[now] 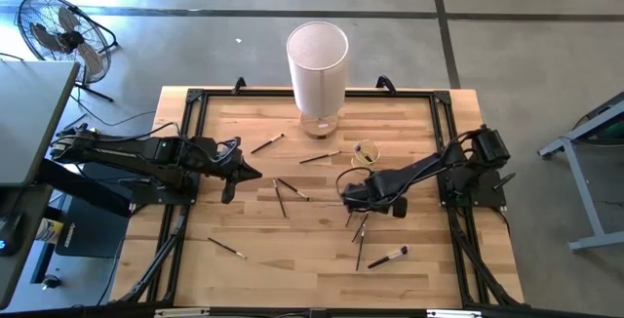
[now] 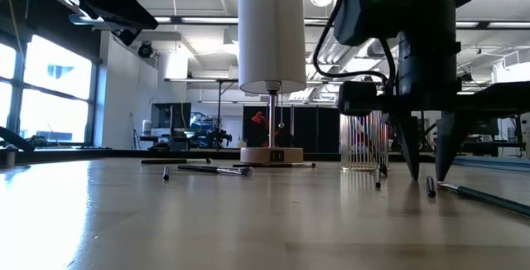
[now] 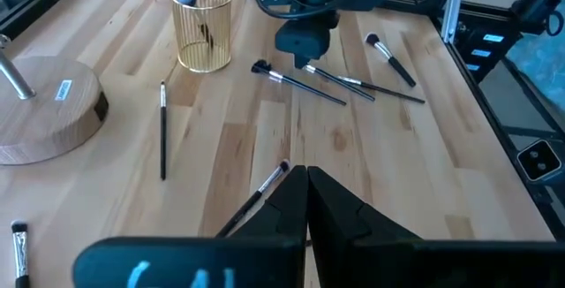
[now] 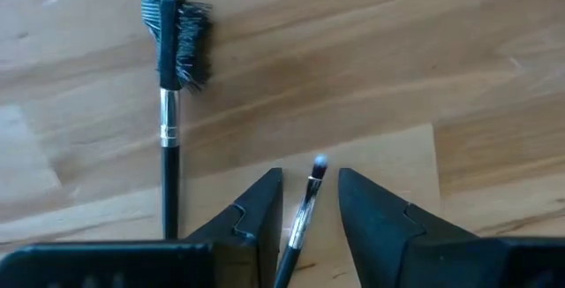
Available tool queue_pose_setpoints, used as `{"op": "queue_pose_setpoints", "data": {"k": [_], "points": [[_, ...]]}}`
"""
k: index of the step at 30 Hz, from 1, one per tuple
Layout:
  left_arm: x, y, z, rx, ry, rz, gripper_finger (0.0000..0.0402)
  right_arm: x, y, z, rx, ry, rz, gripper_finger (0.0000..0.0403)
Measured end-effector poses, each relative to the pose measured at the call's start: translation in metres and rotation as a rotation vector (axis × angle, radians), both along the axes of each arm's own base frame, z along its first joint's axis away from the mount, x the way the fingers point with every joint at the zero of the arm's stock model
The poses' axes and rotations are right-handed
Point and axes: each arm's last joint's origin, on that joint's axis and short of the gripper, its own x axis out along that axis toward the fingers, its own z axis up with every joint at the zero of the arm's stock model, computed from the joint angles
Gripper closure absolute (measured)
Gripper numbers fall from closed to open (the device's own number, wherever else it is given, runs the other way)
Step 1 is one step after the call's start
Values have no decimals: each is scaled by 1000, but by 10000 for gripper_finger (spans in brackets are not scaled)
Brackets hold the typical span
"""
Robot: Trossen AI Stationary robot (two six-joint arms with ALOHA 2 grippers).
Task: Pick & Place Makeup Brushes
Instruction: Put the black eyeshadow brush into the makeup brush holder
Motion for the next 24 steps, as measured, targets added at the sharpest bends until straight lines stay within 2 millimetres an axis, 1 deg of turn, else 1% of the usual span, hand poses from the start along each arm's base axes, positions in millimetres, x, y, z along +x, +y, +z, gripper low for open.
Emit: {"op": "queue_pose_setpoints", "data": {"k": [8, 15, 20, 24], "points": [[0, 0, 0, 0, 2, 0, 401, -1, -8, -5, 2, -14, -26, 315], [0, 0, 0, 19, 4, -8, 401, -2, -10, -6, -26, -7, -18, 338], [0, 0, 0, 25, 3, -10, 401, -2, -11, -6, -67, -1, 13, 364], [0, 0, 0, 37, 3, -16, 401, -2, -12, -6, -112, -1, 93, 394]]}}
